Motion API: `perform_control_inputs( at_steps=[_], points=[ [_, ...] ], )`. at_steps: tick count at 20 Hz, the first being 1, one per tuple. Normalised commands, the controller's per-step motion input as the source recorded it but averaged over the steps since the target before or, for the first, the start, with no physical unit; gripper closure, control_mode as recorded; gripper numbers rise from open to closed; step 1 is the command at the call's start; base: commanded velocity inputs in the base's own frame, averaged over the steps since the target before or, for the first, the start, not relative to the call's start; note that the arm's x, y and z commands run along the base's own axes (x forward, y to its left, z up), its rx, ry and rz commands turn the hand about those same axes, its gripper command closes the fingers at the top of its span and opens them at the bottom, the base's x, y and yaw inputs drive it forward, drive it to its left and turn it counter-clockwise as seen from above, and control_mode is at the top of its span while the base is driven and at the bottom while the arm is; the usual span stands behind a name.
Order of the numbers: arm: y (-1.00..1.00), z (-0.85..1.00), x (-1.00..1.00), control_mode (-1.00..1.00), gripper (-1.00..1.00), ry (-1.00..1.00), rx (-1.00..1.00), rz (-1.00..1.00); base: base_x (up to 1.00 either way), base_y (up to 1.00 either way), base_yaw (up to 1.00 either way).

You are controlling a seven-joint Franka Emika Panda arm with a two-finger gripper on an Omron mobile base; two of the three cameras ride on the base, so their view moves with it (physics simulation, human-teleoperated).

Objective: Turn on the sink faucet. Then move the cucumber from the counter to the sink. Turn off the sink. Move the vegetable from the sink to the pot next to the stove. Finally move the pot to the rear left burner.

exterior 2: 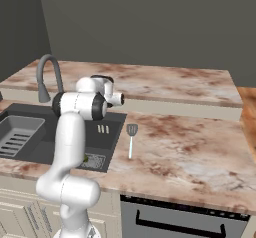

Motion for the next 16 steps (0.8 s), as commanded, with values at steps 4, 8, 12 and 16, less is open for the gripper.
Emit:
perform_control_inputs(
  at_steps=[4, 8, 12, 16],
  points=[
    [-0.07, 0.08, -0.7, -1.0, -1.0, -0.04, 0.0, -0.04, 0.0, 0.0, 0.0],
    [-0.09, 0.23, -0.81, -1.0, -1.0, -0.06, 0.0, -0.05, 0.0, 0.0, 0.0],
    [-0.13, 0.36, -0.77, -1.0, -1.0, -0.06, 0.0, -0.08, 0.0, 0.0, 0.0],
    [-0.08, 0.55, -0.54, -1.0, -1.0, -0.01, 0.0, -0.11, 0.0, 0.0, 0.0]
  ],
)
